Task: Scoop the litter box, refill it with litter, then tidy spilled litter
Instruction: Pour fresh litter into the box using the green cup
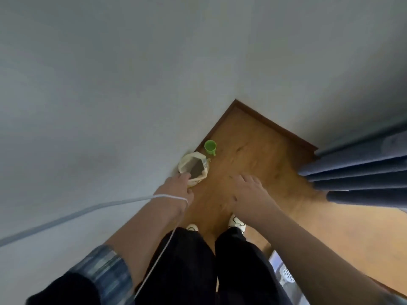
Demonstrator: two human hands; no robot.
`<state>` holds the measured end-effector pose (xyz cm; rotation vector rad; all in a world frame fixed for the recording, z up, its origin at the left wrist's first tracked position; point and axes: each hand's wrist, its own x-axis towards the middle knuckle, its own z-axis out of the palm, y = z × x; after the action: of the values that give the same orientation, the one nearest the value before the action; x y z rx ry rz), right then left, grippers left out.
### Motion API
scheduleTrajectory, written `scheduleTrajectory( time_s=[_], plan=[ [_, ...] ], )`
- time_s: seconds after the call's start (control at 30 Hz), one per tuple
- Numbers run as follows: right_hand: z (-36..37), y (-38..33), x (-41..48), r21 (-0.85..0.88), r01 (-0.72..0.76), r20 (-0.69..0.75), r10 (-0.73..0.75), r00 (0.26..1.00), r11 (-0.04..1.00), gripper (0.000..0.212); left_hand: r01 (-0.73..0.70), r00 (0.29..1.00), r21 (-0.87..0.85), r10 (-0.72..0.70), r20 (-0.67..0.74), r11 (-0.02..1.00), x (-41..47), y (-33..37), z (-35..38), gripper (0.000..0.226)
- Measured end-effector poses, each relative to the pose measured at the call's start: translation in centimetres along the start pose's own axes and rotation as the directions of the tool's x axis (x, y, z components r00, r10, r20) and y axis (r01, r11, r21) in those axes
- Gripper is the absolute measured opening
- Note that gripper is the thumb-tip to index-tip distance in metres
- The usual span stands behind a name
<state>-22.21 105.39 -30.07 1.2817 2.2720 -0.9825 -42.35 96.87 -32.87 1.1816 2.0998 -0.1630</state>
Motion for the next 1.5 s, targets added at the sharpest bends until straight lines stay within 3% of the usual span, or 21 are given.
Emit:
scheduleTrajectory(
  time_s=[0.2,0.47,0.6,0.7,0.8,0.9,1.0,1.2,1.33,1.5],
  plan=[
    [4.0,3.0,17.2,0.053,-0.07,0.113,0.063,0.992,0.996,0.052,0.069,0.993,-0.061,-0.063,0.096,0.996,13.8,-3.2,5.7,0.054],
    [17.3,7.6,35.3,0.01,-0.053,0.238,0.049,0.97,0.999,0.045,0.147,0.977,-0.116,-0.126,0.171,0.982,31.5,-11.0,20.6,0.065],
    [24.9,8.3,42.8,0.154,-0.137,0.185,0.108,0.977,0.979,0.064,0.213,0.958,-0.123,-0.183,0.222,0.969,36.6,-14.6,25.7,0.074],
    [28.7,8.1,47.1,0.267,-0.152,0.027,0.15,0.988,0.952,0.075,0.245,0.951,-0.17,-0.202,0.234,0.955,38.4,-17.0,28.6,0.075],
    [30.2,8.4,51.2,0.199,-0.071,-0.096,0.091,0.991,0.978,0.075,0.216,0.965,-0.14,-0.19,0.182,0.966,39.5,-18.8,30.7,0.059],
    [31.6,9.2,54.2,0.029,-0.078,-0.042,0.079,0.996,0.997,0.052,0.168,0.985,-0.091,-0.162,0.065,0.982,40.1,-20.1,32.0,0.038],
    [32.6,10.0,54.3,0.054,-0.098,-0.048,0.1,0.994,0.994,0.028,0.158,0.986,-0.097,-0.152,0.071,0.983,40.1,-20.3,32.5,0.031],
    [29.5,10.8,47.2,0.323,-0.177,-0.087,0.215,0.973,0.93,0.026,0.226,0.974,-0.212,-0.22,0.053,0.951,36.9,-18.6,29.3,0.032],
    [22.4,9.5,39.8,0.445,-0.228,-0.059,0.282,0.958,0.866,0.016,0.211,0.968,-0.335,-0.245,-0.063,0.918,32.2,-15.1,22.8,0.034],
    [10.1,5.3,28.0,0.545,-0.237,-0.102,0.343,0.934,0.805,0.005,0.089,0.955,-0.393,-0.191,-0.227,0.915,24.0,-8.6,10.1,0.024]
  ],
)
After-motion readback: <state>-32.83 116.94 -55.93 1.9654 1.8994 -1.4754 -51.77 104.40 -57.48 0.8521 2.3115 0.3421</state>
